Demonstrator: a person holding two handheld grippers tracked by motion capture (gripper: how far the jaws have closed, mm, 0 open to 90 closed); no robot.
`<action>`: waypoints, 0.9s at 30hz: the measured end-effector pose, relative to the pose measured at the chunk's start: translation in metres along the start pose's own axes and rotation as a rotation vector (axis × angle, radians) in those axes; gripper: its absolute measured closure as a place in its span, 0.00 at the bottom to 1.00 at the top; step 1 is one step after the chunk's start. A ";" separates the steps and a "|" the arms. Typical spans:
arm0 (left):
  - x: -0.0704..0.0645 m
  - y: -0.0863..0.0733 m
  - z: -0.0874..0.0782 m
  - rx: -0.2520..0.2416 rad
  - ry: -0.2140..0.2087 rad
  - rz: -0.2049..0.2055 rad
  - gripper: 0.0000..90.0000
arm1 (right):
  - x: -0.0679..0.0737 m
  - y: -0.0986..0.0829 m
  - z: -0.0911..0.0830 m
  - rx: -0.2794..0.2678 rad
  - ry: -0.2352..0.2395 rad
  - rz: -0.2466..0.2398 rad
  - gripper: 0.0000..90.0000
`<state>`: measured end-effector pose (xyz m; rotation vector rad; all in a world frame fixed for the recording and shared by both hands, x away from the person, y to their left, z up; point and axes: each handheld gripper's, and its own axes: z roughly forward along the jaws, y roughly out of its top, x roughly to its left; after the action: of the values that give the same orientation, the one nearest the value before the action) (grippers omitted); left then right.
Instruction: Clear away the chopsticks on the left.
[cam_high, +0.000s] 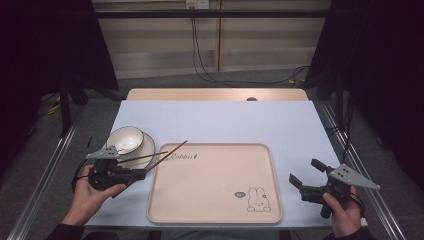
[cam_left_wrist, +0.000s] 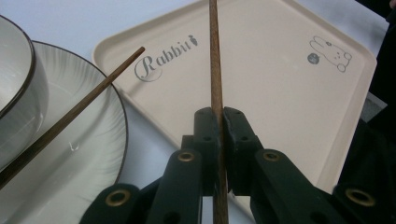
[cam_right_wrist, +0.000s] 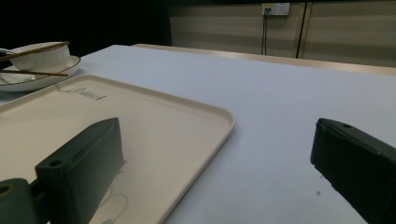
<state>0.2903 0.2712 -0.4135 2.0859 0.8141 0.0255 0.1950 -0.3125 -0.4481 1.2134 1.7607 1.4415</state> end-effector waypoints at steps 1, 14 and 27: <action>-0.003 0.001 0.001 -0.003 0.005 -0.004 0.94 | 0.000 0.000 0.000 0.002 0.001 -0.004 0.02; -0.036 0.017 0.023 -0.029 0.093 -0.080 0.94 | 0.000 0.000 0.000 0.002 0.006 -0.010 0.02; -0.052 0.004 0.052 0.020 0.238 -0.226 0.94 | 0.000 0.000 0.000 0.005 0.008 -0.023 0.02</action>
<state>0.2672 0.2023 -0.4287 2.0224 1.1943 0.1455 0.1952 -0.3125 -0.4485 1.1879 1.7785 1.4314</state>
